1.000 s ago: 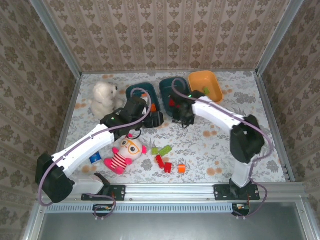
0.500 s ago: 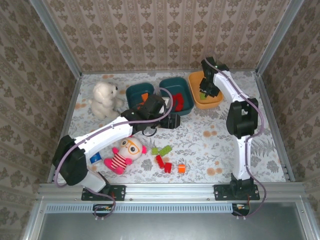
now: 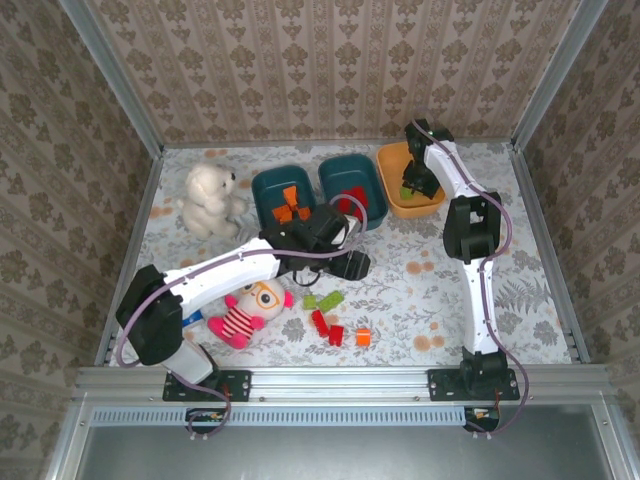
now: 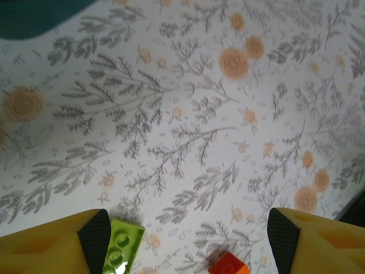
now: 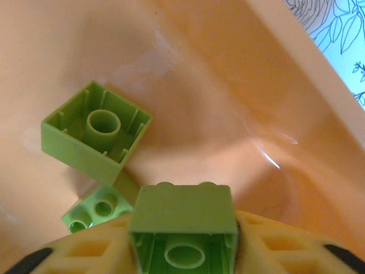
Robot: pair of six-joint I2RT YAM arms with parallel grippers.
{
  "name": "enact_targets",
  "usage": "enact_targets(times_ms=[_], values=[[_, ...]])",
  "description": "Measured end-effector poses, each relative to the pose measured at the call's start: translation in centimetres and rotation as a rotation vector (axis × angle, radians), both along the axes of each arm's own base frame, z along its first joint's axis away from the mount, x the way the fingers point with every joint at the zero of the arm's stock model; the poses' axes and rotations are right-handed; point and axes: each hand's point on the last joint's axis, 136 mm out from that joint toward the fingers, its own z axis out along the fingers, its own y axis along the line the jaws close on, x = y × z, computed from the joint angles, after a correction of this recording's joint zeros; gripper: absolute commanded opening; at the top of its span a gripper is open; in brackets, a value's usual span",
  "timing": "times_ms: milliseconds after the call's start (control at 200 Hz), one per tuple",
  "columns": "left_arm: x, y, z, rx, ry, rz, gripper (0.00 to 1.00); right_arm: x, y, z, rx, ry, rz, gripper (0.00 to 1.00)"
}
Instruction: Sort the legos into containers by color
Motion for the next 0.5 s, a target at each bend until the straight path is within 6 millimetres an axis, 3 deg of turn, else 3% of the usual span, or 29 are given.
enact_targets(times_ms=[175, 320, 420, 500], values=[[-2.9, 2.1, -1.9, 0.062, 0.028, -0.019, 0.77, 0.4, 0.4, 0.7, 0.007, -0.022, 0.001, 0.67], [-4.7, 3.8, -2.5, 0.085, 0.044, -0.005, 0.79, 0.4, 1.6, 1.5, 0.007, -0.038, 0.036, 0.69], [-5.8, 4.7, -2.8, 0.095, 0.067, 0.021, 0.79, -0.4, 3.5, 4.0, 0.017, -0.085, 0.085, 0.68], [-6.7, 5.5, -3.5, 0.108, 0.095, 0.054, 0.79, -2.3, 5.7, 7.4, 0.042, -0.148, 0.147, 0.67]])
